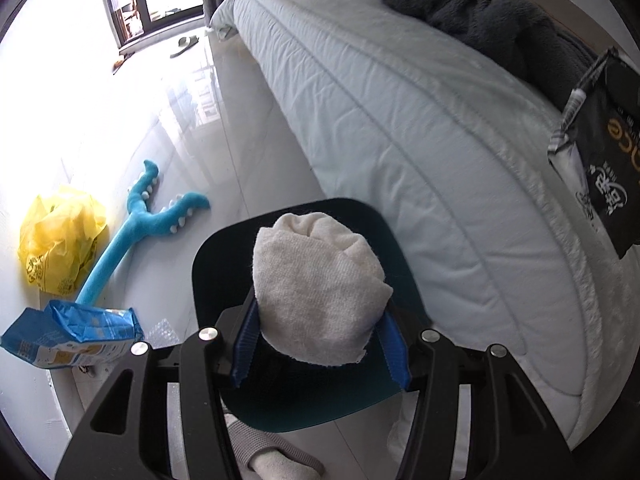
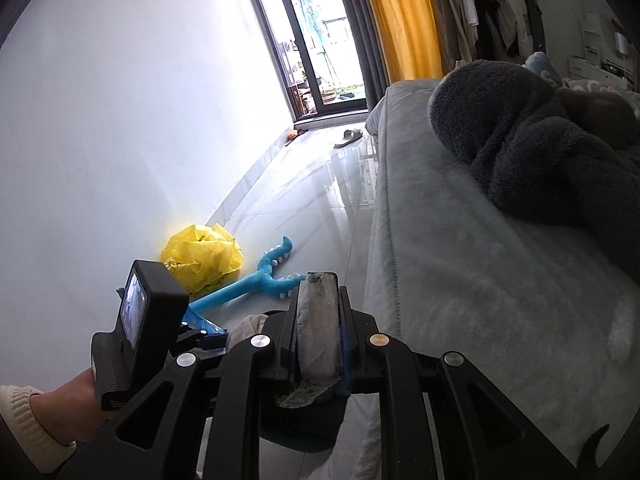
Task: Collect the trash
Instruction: 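Carry the tissue ball and mask packet over the black bin, then open the left tool to drop the tissue ball while the right tool releases the mask packet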
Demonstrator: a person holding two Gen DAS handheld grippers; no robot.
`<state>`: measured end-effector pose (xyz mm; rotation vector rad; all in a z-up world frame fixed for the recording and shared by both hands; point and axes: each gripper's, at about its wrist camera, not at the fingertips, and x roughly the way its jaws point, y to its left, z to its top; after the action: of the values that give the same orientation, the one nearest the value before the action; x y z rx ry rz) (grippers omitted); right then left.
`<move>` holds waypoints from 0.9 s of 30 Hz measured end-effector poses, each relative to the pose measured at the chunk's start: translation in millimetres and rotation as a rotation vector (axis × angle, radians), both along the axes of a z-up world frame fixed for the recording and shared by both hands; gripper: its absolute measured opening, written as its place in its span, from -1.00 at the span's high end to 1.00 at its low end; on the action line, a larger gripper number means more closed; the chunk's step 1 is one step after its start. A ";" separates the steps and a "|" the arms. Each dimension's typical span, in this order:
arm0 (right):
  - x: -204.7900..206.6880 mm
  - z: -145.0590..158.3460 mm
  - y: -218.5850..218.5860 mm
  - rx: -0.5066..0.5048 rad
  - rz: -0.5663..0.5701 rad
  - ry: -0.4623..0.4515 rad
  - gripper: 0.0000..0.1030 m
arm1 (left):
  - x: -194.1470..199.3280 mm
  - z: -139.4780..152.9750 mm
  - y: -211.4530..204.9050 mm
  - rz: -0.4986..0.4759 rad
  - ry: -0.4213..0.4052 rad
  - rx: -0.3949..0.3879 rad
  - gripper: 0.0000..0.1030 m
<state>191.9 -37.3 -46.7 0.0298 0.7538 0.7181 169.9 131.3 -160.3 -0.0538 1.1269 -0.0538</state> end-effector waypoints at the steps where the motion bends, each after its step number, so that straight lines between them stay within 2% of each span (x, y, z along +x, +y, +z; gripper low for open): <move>1: 0.7 -0.8 4.3 0.001 0.006 0.002 0.68 | -1.0 -2.2 4.4 0.003 0.011 -0.003 -0.11; 8: -2.3 -7.0 37.0 -0.008 0.051 0.015 0.68 | -8.6 -18.2 26.8 0.000 0.071 -0.003 -0.16; 14: -0.4 -16.9 55.6 -0.023 0.068 0.030 0.68 | -14.7 -21.6 40.9 -0.001 0.085 0.001 -0.48; 20: 5.5 -32.7 73.4 -0.053 0.079 0.063 0.68 | -18.6 -8.0 60.2 0.034 0.026 -0.015 -0.71; 27: 6.4 -54.9 92.6 -0.101 0.096 0.110 0.68 | -24.2 25.4 74.5 0.075 -0.119 -0.013 -0.80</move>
<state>198.3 55.3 -101.7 -0.0596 0.9007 0.7730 145.7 205.8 -134.9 -0.1029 1.0050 0.0022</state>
